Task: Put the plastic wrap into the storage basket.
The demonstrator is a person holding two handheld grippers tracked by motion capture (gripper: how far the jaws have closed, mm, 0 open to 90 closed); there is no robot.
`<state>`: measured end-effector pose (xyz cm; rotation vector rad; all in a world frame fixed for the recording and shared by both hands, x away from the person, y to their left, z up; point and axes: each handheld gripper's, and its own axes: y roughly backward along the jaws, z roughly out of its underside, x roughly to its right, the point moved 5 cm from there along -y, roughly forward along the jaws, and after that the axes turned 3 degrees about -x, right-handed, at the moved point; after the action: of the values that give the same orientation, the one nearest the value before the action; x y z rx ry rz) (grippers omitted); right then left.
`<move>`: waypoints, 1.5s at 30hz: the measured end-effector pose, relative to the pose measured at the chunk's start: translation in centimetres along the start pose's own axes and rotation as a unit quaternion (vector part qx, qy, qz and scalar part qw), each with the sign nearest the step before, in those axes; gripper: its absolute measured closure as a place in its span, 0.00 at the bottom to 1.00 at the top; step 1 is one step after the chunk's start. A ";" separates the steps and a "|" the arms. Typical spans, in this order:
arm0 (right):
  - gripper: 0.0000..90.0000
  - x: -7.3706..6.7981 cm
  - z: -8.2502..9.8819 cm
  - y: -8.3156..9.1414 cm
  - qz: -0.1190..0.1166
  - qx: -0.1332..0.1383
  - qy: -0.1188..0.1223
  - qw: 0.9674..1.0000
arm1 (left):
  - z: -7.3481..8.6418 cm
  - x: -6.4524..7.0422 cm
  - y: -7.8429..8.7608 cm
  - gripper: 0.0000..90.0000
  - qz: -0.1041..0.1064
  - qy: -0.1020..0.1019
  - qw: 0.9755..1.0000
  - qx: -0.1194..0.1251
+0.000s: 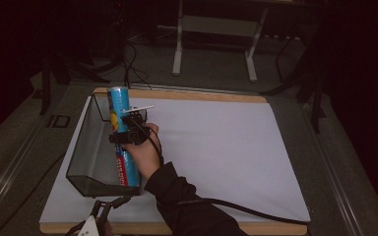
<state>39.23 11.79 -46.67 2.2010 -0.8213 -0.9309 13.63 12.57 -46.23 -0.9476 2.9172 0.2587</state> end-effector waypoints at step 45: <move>0.21 2.9 0.1 -3.9 0.034 0.021 -0.002 0.999 | 0.1 0.1 -0.1 0.03 0.009 0.000 1.000 -0.005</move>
<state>41.93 12.12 -50.69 2.1929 -0.9202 -0.8937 13.60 12.48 -46.39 -0.9234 2.9291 0.2757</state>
